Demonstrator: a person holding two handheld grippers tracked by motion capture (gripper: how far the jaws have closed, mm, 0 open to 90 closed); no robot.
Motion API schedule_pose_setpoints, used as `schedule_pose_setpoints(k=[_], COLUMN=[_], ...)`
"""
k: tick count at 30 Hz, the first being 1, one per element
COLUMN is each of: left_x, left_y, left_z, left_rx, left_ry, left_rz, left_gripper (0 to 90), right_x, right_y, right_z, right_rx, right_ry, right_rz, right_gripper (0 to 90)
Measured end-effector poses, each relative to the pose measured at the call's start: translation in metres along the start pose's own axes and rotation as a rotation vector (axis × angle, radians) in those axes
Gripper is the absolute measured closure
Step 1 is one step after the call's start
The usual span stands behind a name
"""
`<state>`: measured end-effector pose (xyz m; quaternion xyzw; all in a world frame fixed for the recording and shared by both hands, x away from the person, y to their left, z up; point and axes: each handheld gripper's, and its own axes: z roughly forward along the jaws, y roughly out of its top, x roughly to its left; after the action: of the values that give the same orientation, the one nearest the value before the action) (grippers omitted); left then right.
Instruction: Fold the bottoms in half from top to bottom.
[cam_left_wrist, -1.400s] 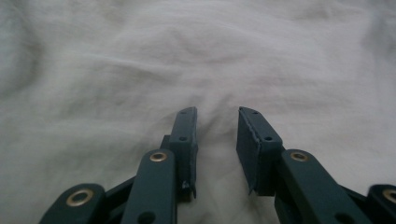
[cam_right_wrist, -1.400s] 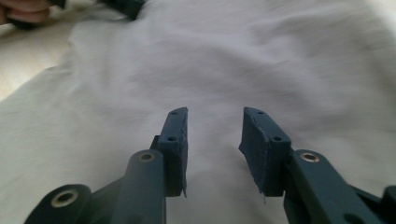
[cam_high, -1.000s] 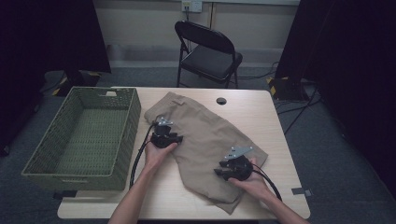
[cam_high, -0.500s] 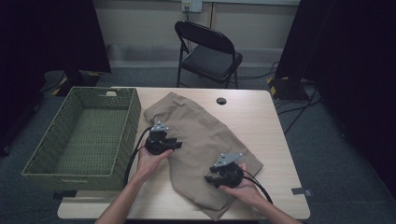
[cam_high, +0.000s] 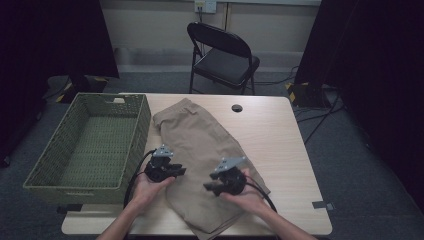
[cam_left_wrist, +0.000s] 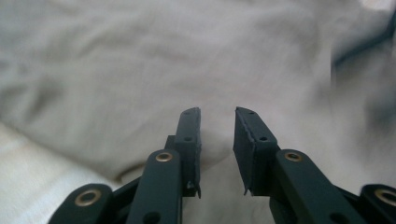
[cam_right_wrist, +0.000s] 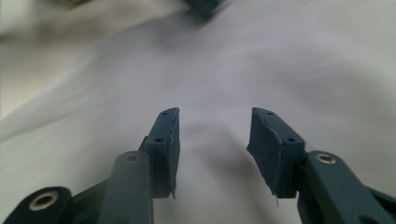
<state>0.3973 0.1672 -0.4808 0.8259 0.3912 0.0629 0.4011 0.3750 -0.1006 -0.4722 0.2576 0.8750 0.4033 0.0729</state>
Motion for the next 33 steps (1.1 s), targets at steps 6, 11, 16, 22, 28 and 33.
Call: schedule_pose_setpoints(k=[6,11,16,22,28,33], left_x=[0.004,0.007,0.004,0.007,0.009,0.009], left_y=[-0.001,-0.002,-0.004,-0.005,-0.004,-0.002], left_z=[0.013,0.013,0.01,0.01,0.011,0.014], left_rx=[0.058,0.049,0.048,0.039,0.033,0.026], left_ry=[0.031,0.043,0.075,0.077,0.075,0.073], left_rz=[0.009,0.011,0.015,0.011,0.015,0.016], left_gripper=[71.5,71.1,69.2,70.3,70.1,69.0], right_x=[-0.056,-0.081,-0.08,-0.064,-0.039,-0.02], right_y=[0.005,-0.019,-0.027,-0.039,-0.051,-0.056], right_z=[-0.008,-0.006,-0.006,-0.018,-0.028,-0.034], right_rx=[-0.02,0.056,0.078,0.08,0.079,0.104], right_ry=[-0.174,-0.235,-0.214,-0.187,-0.161,-0.125], right_rz=[0.058,0.103,0.09,0.067,0.037,0.006], right_gripper=[51.9,49.6,49.2,49.4,49.5,49.4])
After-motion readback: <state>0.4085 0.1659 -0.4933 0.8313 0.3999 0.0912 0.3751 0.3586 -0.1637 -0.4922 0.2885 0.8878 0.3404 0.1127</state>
